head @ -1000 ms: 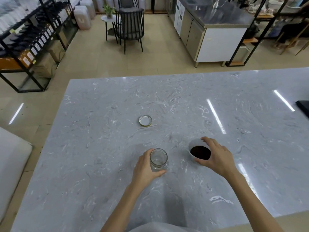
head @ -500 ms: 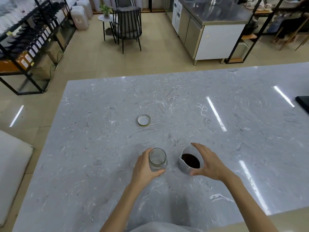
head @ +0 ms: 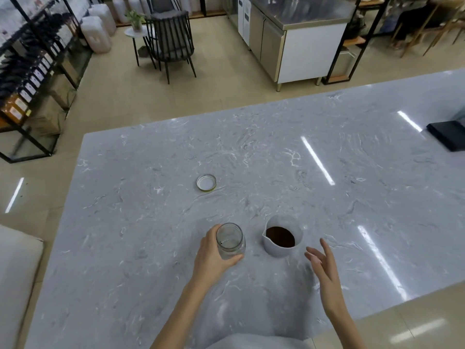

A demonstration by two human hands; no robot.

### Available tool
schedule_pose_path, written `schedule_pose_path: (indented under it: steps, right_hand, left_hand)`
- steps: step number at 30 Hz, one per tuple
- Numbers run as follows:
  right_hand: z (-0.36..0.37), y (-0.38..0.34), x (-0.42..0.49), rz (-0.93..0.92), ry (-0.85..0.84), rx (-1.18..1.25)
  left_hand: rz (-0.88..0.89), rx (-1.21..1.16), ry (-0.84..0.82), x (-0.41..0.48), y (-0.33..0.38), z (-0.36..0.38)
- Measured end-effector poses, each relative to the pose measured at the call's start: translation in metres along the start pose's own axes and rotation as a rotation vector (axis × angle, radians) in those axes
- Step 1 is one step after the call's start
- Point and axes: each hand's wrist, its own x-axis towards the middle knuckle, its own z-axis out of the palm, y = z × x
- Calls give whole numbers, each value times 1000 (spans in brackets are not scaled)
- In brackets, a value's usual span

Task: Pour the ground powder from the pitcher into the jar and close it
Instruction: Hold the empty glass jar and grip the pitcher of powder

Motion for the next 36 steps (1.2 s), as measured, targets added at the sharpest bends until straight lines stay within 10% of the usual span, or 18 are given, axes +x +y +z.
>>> schedule_pose_path:
  steps: [36]
  right_hand:
    - [12, -4, 54, -134, -367, -114]
  left_hand:
    - [-43, 15, 32, -8, 3, 1]
